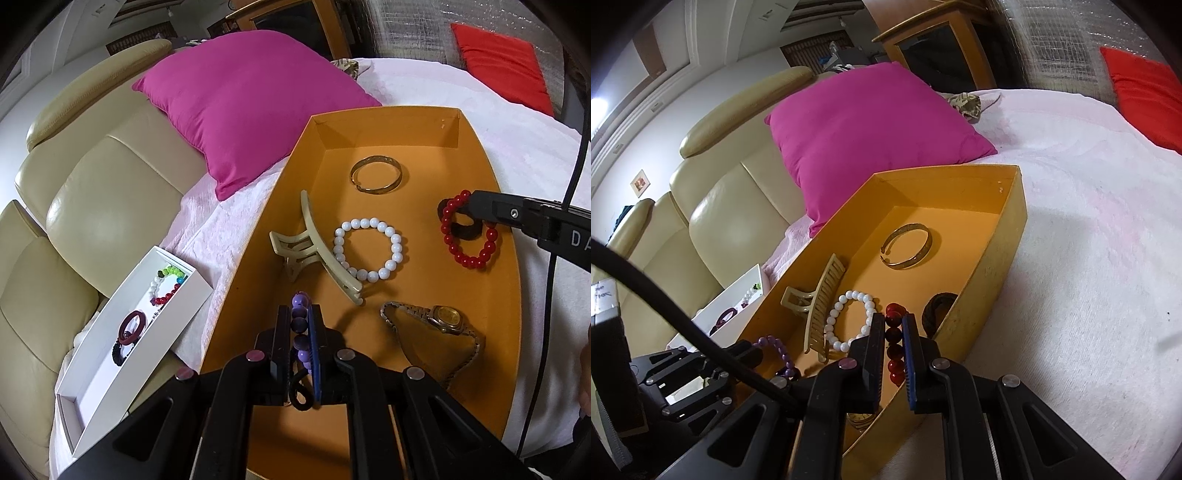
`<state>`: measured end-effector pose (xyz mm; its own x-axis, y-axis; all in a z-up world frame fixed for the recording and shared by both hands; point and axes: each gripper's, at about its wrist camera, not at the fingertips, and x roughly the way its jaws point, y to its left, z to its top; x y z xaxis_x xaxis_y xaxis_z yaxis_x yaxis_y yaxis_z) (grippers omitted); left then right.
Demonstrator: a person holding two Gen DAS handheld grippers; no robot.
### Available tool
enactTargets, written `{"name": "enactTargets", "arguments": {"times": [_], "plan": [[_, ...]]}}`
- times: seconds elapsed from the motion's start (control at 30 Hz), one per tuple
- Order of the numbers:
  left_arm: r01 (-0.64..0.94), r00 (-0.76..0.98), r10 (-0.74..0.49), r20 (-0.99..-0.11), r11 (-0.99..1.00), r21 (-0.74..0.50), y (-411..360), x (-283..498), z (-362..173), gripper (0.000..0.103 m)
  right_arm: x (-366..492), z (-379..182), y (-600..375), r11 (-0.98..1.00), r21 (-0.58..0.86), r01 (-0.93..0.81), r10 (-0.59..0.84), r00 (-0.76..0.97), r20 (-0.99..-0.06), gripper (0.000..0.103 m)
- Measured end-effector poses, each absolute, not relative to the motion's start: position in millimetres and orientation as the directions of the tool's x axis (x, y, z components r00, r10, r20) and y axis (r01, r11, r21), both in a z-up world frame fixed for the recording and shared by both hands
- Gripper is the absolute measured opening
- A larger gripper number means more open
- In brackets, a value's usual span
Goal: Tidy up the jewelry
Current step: 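Lower both bracelets into the orange box and open both tools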
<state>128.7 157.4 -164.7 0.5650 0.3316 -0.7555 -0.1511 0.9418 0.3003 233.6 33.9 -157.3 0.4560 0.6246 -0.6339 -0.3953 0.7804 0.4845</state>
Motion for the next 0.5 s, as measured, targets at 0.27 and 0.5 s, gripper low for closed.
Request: {"name": "enactTargets", "arguments": {"times": [0.27, 0.5], "plan": [[-0.156, 0.546, 0.334, -0.769, 0.942, 0.298, 159.4, 130.2, -167.3, 0.035, 235.9, -157.6, 31.4, 0.762, 0.527, -0.377, 0.648, 0.436, -0.624, 0.019], [-0.181, 0.556, 0.354, -0.752, 0.935, 0.306, 162.4, 129.3, -160.3, 0.062, 234.3, -153.5, 26.9, 0.754, 0.544, -0.369, 0.656, 0.454, -0.602, 0.028]]}}
